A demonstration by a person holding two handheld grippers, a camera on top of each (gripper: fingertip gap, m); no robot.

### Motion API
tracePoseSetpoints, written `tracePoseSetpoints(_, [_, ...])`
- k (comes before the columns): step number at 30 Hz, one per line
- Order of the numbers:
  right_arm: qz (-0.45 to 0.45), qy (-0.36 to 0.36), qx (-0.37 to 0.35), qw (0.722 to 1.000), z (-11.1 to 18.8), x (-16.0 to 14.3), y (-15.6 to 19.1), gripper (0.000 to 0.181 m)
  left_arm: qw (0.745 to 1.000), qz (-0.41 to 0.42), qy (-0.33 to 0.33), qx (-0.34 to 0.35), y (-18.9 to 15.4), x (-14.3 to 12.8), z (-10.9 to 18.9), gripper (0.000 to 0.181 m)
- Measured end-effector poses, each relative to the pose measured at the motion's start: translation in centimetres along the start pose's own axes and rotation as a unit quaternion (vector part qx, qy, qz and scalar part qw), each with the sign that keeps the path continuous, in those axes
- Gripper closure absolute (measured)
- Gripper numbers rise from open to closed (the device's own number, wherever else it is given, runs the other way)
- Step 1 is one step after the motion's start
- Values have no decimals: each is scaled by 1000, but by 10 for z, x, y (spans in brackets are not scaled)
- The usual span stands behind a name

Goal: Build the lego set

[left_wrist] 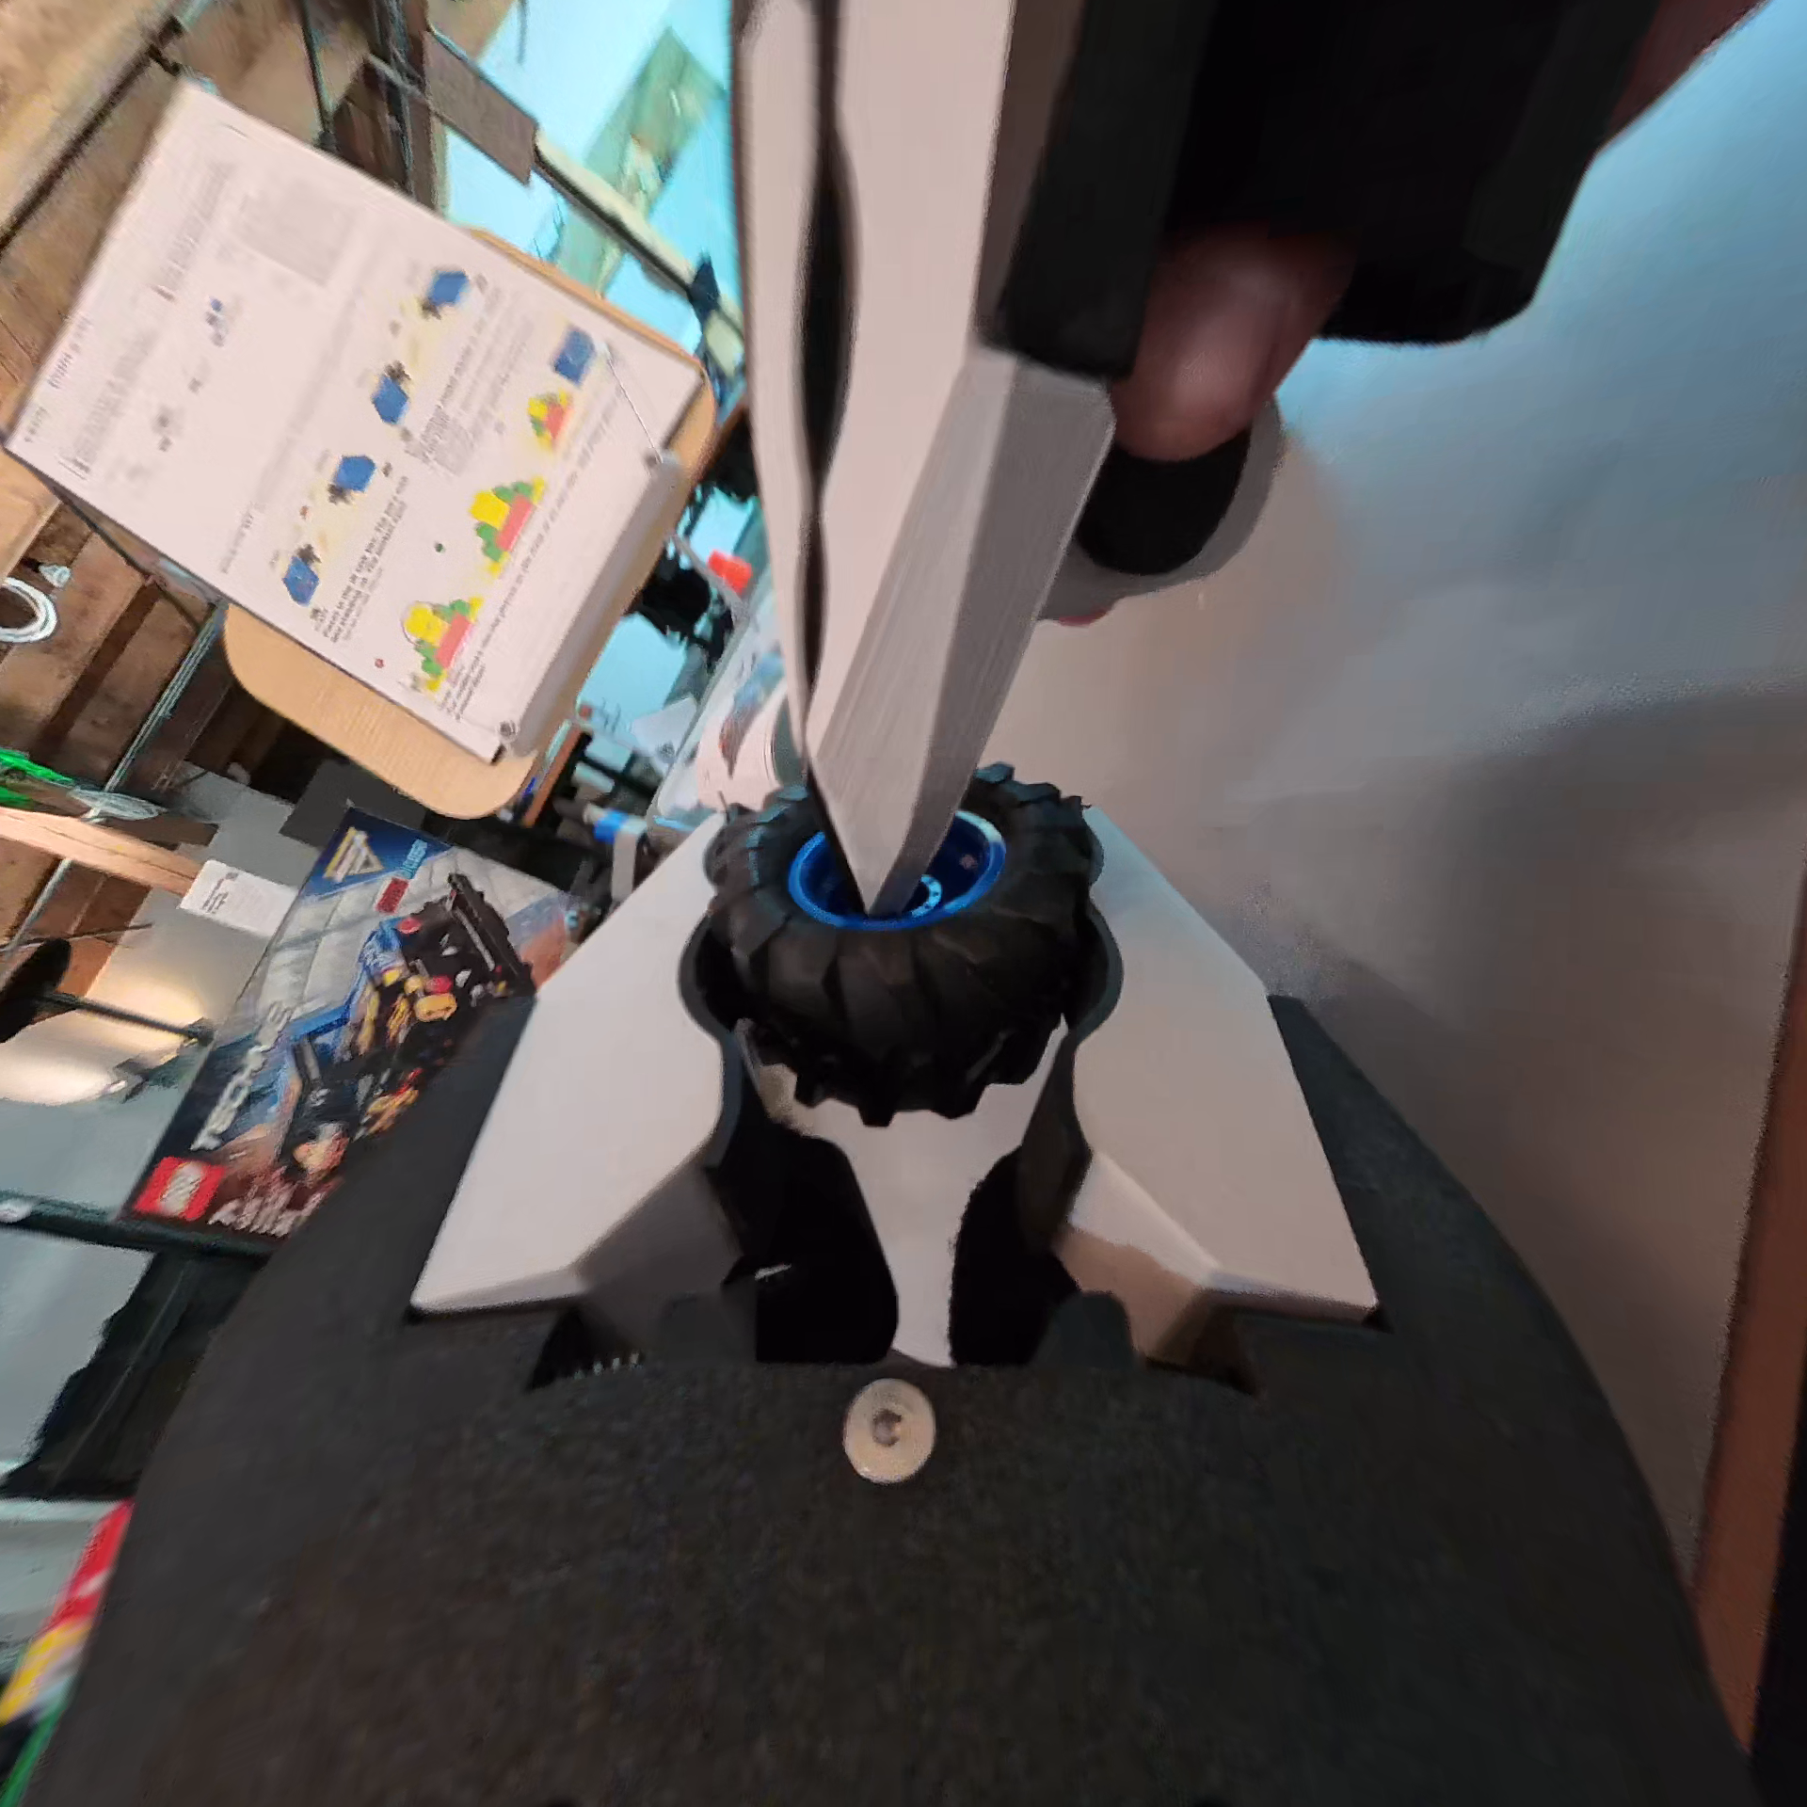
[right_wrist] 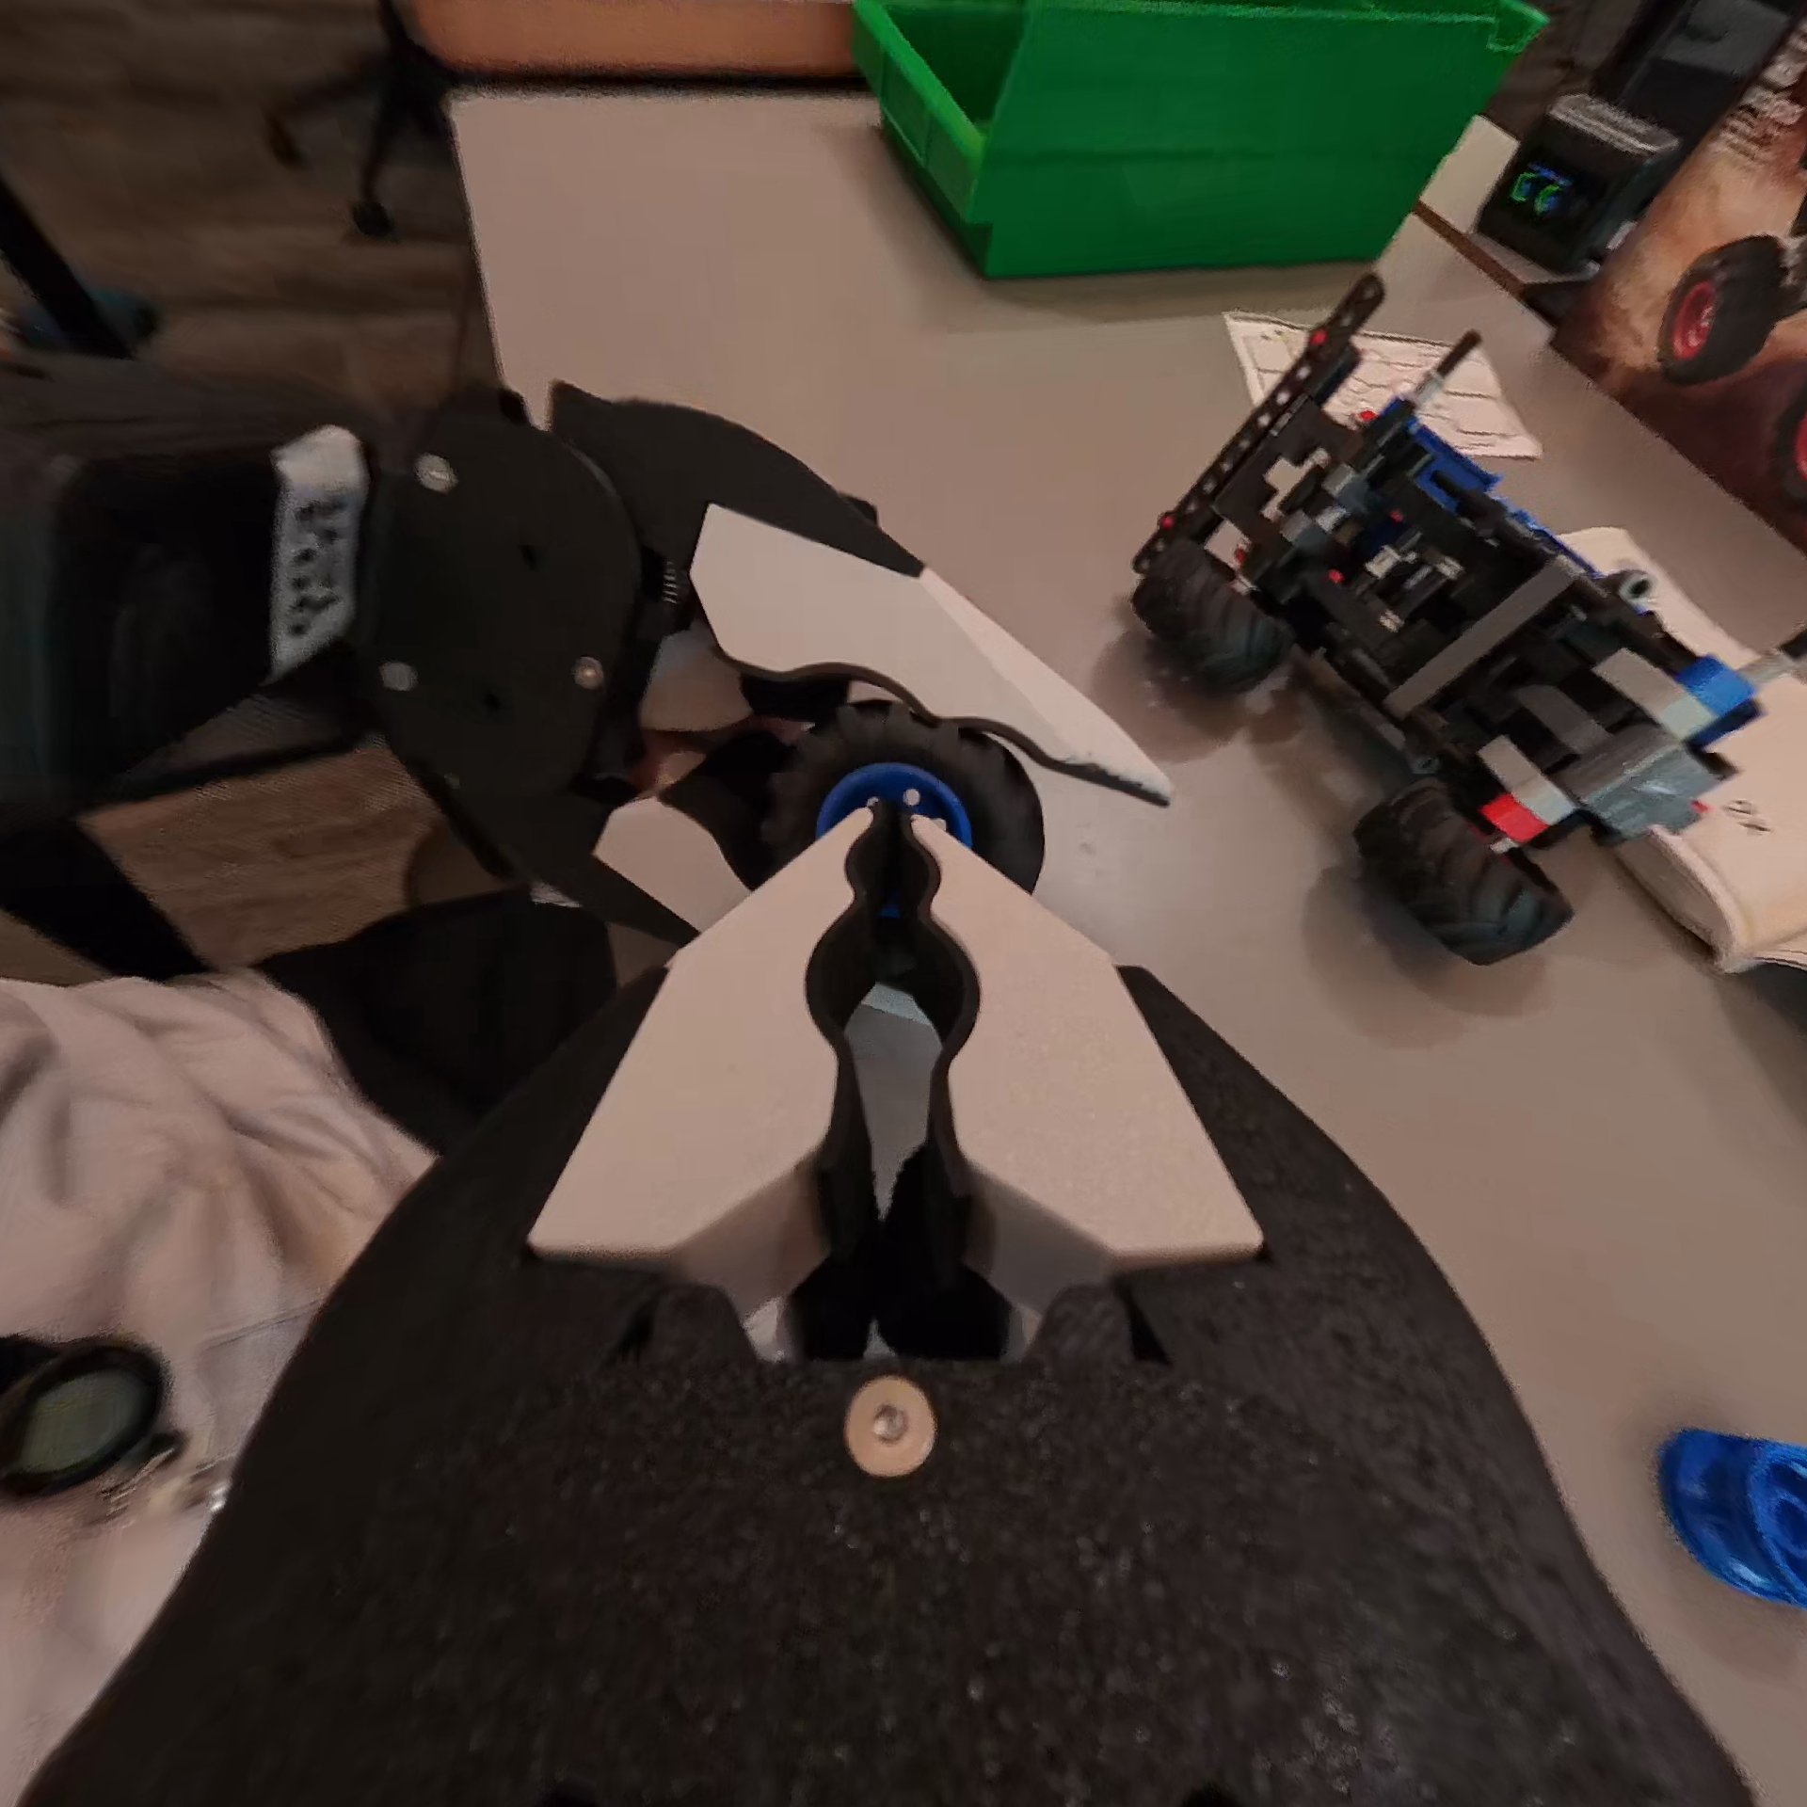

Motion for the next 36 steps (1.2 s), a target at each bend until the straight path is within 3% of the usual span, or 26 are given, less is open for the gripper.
tracePoseSetpoints(2, [-25,-28,36,999,15,8,-1,172,1000,14,-17,-2,2,4,2,120])
tracePoseSetpoints(5, [-68,-99,32,992,46,16,-21,161,998,22,-61,6,5,14,9,116])
tracePoseSetpoints(8, [-154,-116,97,976,40,5,-24,125,995,35,-88,21,11,21,15,114])
tracePoseSetpoints(10, [-208,-130,172,954,25,3,-13,127,992,44,-113,22,13,27,19,113])
tracePoseSetpoints(14, [-286,-162,245,912,8,6,-6,136,988,48,-143,28,14,34,26,111])
tracePoseSetpoints(16, [-319,-182,257,894,6,9,-8,152,988,44,-149,25,12,35,27,111])
tracePoseSetpoints(19, [-325,-173,252,895,4,4,-10,153,989,66,-131,10,10,31,23,109])
tracePoseSetpoints(22, [-231,-153,139,951,10,-2,-24,153,988,115,-101,-16,13,23,18,102])
tracePoseSetpoints(24, [-63,-99,-25,993,19,-7,-41,153,979,175,-95,-53,18,22,19,99])
tracePoseSetpoints(25, [39,-76,-97,992,25,-6,-43,153,970,209,-98,-76,21,23,20,104])
tracePoseSetpoints(27, [256,-56,-167,950,31,0,-25,153,949,274,-99,-120,28,23,21,106])
tracePoseSetpoints(29, [406,-35,-245,880,32,4,-11,153,937,300,-95,-153,31,22,20,108])
tracePoseSetpoints(32, [492,-30,-249,834,30,-1,4,154,961,205,-105,-156,21,21,25,117])
tracePoseSetpoints(34, [511,-48,-247,822,32,-2,9,153,977,123,-111,-132,14,22,28,137])
tracePoseSetpoints(36, [513,-60,-231,825,32,0,14,153,986,66,-102,-117,9,22,26,145])
Point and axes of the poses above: each gripper's, where its closed fingertips meet, z back along the fingers, x out of its top, y = z × x across the jaws, the point moved 5 cm from there along z, back along the fingers, and after that the axes turned 15 degrees about z, right-handed, at the moved point
